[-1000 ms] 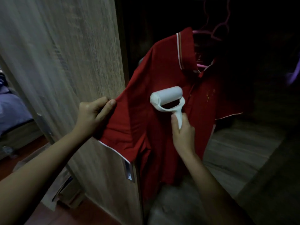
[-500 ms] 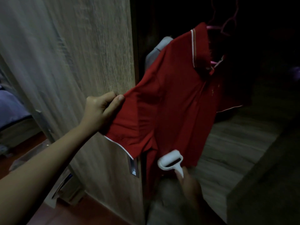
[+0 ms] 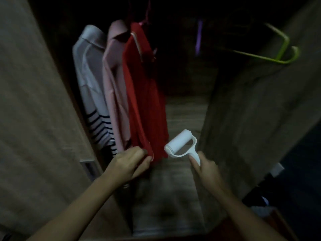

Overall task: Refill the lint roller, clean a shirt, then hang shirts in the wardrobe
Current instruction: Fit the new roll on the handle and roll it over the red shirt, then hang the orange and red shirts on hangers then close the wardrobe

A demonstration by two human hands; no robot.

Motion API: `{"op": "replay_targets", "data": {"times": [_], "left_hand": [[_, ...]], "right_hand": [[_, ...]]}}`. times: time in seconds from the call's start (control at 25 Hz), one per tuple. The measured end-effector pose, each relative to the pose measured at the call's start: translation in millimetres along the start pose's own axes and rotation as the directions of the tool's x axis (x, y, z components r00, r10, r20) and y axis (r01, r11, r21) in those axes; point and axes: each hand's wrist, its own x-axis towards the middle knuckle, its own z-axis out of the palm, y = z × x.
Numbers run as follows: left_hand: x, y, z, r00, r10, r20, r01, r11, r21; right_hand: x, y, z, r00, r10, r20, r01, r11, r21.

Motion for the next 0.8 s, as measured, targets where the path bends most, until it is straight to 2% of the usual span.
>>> {"op": "replay_targets", "data": {"times": [0.12,0.28,0.36,0.52,0.64,0.8], "left_hand": [[15,41,49,0.984,-0.047,0.17,0.058,0.996,-0.065],[31,148,121,0.914,0.076,0.399,0.012,0.977,-0.214],[33,221,158,0.876,0.149,0.458,-0.018,0.961,-0.278],[17,376,226,0.83,0.205,0.519,-0.001,0.931,-0.366],[-4,501,262,0.718,0.327,0.614,-0.04,0.9,-0.433],[-38,636,302,0.531,0.446,0.72,-0.097,0.876,-0.472]], "right_hand": [[-40,35,-45,0.997,0.055,-0.053,-0.059,0.996,-0.069],[-134,114,-115,0.977,0.17,-0.129,-0.188,0.971,-0.145],[-203,165,-156,0.948,0.271,-0.168,-0.301,0.933,-0.199],[-351,251,-231,0.869,0.432,-0.239,-0.487,0.83,-0.271],[-469,306,-275,0.777,0.547,-0.311,-0.624,0.733,-0.271],[-592,356,-315,0.659,0.663,-0.355,-0.75,0.61,-0.255]]}}
